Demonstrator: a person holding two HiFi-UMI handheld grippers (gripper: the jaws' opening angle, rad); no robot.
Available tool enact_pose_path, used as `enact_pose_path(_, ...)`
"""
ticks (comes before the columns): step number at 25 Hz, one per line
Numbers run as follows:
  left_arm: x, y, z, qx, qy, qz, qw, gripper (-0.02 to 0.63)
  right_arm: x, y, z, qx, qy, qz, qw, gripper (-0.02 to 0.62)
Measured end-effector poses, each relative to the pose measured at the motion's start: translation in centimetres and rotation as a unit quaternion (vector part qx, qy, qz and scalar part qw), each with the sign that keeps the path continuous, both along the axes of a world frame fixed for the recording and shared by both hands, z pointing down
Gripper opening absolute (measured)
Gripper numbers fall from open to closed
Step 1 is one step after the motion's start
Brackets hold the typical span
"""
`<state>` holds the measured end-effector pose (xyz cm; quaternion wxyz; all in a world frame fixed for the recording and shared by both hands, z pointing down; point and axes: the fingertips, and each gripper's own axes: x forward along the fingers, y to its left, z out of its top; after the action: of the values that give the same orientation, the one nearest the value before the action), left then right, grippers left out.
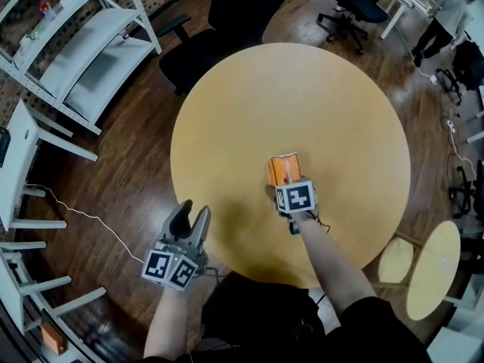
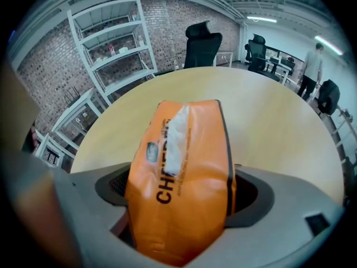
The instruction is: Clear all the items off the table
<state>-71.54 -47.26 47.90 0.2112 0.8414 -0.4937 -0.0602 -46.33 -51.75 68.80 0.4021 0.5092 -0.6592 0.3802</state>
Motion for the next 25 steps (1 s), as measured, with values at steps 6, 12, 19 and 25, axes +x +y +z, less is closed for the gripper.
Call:
enact_pose_path(6,2.0,0.3,-0.8,0.01,-0.006,0.004,0.9999,0.199,0.1,0.8,-0.9,0.014,-0.02,-0.011,1.0,0.518)
enact_pose_path(12,5.2,1.7,-2.2,0.025,-0.014,0.0,0.9996,0.199,0.7,1.5,-4.8,0.059,-0.065,-0.022,0.996,0.518)
enact_pose_path(19,12.7,3.2,-5.0,0.075,-0.04,0.026,0.996,0.198,6.4,3.2,-13.3,0.181,-0.114,0.011,0.977,0.518)
enact_pose_path(25,19.7,3.4,-7.8,0.094,0.0,0.084,0.992,0.198,17.4,9.0,-22.9,0.334,-0.168,0.117,0.92,0.414)
